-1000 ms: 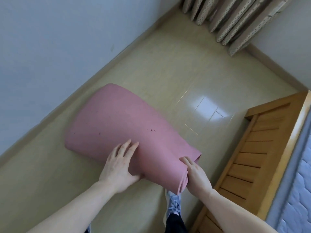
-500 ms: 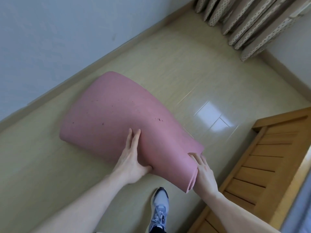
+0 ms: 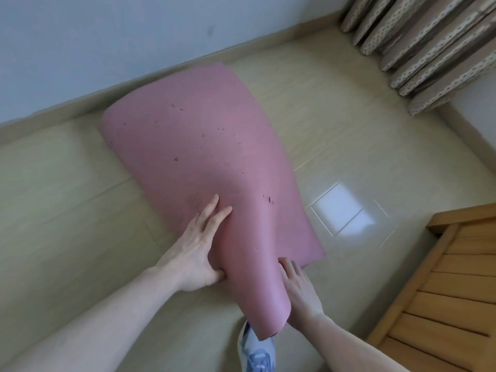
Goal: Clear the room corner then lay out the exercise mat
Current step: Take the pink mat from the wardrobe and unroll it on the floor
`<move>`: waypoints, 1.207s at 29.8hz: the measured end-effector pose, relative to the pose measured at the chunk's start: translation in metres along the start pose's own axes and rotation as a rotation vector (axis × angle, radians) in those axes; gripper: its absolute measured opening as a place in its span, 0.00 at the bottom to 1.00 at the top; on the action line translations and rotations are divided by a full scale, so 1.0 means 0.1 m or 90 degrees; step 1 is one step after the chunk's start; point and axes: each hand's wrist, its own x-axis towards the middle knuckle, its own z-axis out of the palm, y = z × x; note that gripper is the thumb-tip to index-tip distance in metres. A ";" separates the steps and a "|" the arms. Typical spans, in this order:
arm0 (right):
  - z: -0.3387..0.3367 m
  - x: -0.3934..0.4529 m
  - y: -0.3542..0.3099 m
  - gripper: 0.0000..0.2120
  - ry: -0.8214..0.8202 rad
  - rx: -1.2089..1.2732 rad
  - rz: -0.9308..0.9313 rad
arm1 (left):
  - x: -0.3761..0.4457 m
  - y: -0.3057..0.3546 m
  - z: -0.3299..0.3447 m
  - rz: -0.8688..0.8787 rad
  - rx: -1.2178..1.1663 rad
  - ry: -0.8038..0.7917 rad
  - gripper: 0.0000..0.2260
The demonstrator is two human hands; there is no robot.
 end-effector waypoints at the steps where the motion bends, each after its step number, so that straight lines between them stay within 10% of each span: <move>1: 0.08 0.05 -0.04 0.22 -0.012 -0.022 -0.015 | -0.06 -0.09 0.03 0.005 -0.001 0.014 0.59; 20: 0.81 0.21 0.33 0.29 -0.139 -0.031 -0.059 | -0.45 -0.89 0.94 -0.039 0.089 0.056 0.52; 27: 0.49 0.36 0.57 0.26 0.205 0.327 0.356 | -0.50 -0.76 0.93 -0.127 0.136 0.094 0.35; 36: 0.34 0.57 1.09 0.57 0.089 0.614 0.616 | -0.57 -0.64 0.89 -0.158 0.145 0.052 0.33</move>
